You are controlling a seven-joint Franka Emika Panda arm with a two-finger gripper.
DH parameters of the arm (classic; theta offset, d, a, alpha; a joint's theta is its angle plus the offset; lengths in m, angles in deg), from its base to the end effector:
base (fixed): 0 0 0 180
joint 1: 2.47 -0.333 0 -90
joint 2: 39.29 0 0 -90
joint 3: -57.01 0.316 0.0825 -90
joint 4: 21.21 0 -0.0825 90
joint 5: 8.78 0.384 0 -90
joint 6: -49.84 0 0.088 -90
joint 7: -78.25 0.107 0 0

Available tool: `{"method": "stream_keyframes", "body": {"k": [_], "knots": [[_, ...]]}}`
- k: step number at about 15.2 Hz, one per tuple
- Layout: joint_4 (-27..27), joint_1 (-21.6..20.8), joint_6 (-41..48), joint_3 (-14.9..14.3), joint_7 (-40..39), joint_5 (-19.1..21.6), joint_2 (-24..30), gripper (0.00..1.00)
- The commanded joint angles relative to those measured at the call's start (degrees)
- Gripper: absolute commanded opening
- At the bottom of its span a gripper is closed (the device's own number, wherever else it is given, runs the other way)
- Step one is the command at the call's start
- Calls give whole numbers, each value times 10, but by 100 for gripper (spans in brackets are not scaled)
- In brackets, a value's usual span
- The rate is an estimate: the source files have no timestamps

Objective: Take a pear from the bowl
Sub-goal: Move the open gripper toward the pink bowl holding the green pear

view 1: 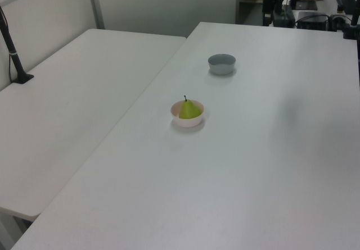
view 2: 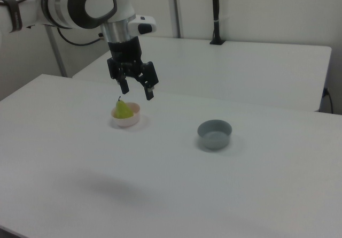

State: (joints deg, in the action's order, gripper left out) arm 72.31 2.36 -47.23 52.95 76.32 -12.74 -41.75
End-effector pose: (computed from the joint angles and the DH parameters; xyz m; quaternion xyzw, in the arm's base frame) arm 0.5687 -0.0948 0.5822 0.9977 -0.0567 0.0061 0.0366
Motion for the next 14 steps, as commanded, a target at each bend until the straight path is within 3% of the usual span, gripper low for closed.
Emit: {"method": "stream_keyframes", "body": {"k": [1, 7, 9, 14], "knots": [[-5, -18, 21, -19, -18, 13, 5, 100], [-13, -52, 12, -43, -19, 32, -5, 100], [-63, -73, 12, -44, -20, 68, -45, 100], [-123, -122, -31, -47, -16, 83, -113, 100]]}}
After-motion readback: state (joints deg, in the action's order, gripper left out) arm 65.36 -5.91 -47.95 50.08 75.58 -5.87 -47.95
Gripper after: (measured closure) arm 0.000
